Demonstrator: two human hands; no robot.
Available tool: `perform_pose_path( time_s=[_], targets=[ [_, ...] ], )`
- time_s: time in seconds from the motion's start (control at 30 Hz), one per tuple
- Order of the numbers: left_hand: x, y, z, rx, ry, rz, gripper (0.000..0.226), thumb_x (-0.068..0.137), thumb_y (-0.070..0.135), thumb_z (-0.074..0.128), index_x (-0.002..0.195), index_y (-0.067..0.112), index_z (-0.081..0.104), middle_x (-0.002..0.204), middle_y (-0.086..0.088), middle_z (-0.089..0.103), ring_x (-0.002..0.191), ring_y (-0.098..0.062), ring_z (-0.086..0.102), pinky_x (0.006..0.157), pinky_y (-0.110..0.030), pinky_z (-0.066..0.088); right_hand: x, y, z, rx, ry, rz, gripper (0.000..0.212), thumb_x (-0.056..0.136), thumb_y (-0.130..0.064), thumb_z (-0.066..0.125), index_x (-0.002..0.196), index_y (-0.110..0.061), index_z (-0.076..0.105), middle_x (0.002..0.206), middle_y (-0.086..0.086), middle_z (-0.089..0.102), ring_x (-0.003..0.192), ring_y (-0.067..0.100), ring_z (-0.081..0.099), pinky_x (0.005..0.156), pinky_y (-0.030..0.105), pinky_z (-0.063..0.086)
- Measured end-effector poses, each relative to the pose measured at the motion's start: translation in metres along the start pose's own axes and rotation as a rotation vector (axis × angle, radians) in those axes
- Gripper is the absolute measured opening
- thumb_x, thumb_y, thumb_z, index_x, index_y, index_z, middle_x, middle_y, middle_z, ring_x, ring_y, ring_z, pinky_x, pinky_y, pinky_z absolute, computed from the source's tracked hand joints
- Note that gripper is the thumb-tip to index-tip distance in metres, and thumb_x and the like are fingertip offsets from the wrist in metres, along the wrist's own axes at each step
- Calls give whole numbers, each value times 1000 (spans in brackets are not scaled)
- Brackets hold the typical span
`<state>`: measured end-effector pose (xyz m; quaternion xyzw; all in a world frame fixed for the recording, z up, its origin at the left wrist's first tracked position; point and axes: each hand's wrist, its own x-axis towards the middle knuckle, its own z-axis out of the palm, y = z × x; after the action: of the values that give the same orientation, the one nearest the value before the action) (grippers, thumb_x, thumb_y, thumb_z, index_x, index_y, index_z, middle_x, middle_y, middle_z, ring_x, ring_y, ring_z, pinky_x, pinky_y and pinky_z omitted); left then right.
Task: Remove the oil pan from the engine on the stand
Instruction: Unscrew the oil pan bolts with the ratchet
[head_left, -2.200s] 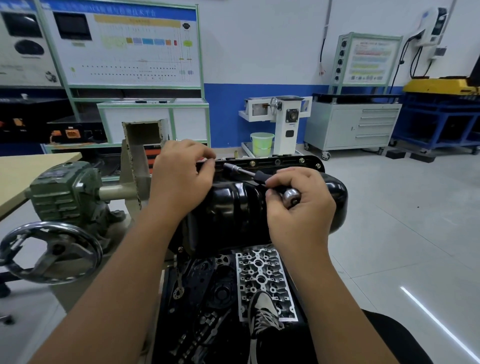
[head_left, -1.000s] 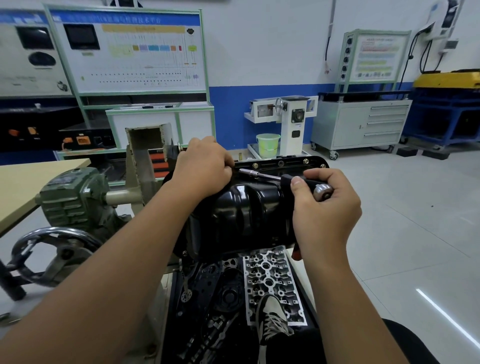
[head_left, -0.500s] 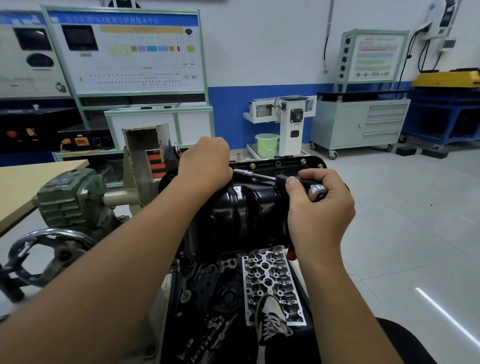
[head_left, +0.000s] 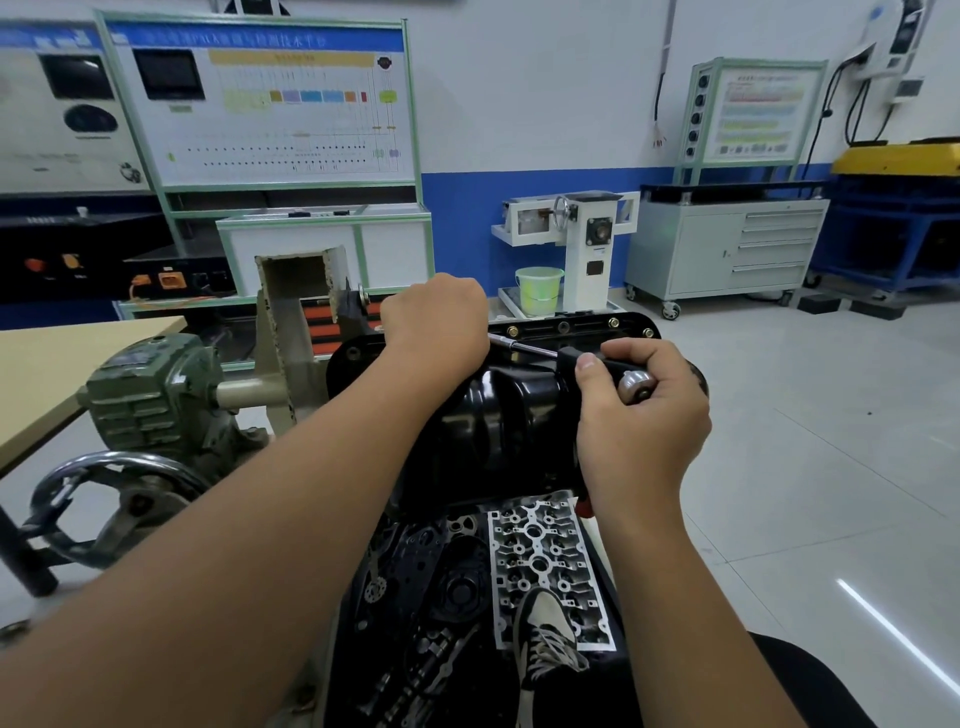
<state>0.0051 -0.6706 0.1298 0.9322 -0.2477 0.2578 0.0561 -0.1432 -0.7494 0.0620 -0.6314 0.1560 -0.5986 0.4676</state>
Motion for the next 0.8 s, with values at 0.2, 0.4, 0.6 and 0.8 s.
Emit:
perform_pose_path(
  time_s=[0.2, 0.4, 0.6, 0.8],
  targets=[
    [-1, -2, -2, -38, 26, -38, 31, 83, 11, 67, 68, 17, 41, 72, -3, 46, 56, -23, 43, 62, -35, 38, 0, 2, -1, 10, 2, 3, 19, 86, -6, 79, 86, -23, 69, 77, -49, 57, 80, -23, 57, 68, -3, 39],
    [-2, -1, -2, -19, 40, 0, 38, 83, 4, 66, 68, 17, 33, 71, -4, 40, 58, -25, 42, 64, -38, 38, 0, 2, 0, 14, 4, 7, 18, 86, -7, 78, 86, -23, 69, 78, -49, 58, 79, -21, 58, 67, -2, 39],
    [-1, -4, 2, -34, 35, -26, 34, 85, 8, 63, 67, 18, 36, 70, -3, 42, 54, -23, 38, 64, -39, 38, -1, 2, 0, 16, 2, 6, 20, 86, -7, 78, 85, -25, 67, 78, -50, 57, 78, -21, 58, 67, -2, 39],
    [0, -4, 1, -61, 36, -37, 34, 82, 10, 69, 68, 18, 38, 72, -3, 44, 53, -21, 38, 61, -38, 39, 0, 3, 0, 18, -1, 19, 18, 87, -8, 77, 86, -24, 68, 77, -47, 58, 74, -18, 58, 65, -1, 40]
  ],
)
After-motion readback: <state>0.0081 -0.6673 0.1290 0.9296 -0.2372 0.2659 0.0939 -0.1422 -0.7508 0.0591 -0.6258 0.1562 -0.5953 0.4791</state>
